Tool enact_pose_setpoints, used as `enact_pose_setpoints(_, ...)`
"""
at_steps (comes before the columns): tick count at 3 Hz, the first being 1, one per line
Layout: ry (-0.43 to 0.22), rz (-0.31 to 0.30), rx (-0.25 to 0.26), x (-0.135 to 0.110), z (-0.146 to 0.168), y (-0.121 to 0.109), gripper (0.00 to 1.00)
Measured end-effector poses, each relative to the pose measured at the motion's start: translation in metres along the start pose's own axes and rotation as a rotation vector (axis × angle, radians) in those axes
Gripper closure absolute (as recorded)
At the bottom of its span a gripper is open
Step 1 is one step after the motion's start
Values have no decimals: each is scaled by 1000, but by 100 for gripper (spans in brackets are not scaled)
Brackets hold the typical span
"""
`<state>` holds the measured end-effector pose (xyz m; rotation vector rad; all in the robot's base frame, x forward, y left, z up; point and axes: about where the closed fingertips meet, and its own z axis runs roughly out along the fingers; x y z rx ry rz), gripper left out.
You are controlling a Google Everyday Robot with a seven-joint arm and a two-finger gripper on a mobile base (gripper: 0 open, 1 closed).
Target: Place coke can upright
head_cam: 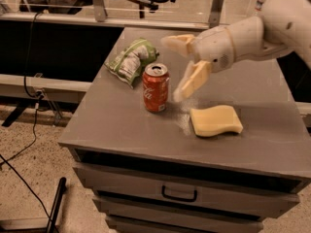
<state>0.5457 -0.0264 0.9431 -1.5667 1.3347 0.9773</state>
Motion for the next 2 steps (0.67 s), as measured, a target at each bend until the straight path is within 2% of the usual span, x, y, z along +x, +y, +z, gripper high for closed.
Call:
enact_pose_setpoints(1, 39, 8, 115, -6, -58, 2, 0)
enact_pose_setpoints(2, 46, 11, 143, -6, -71, 2, 0)
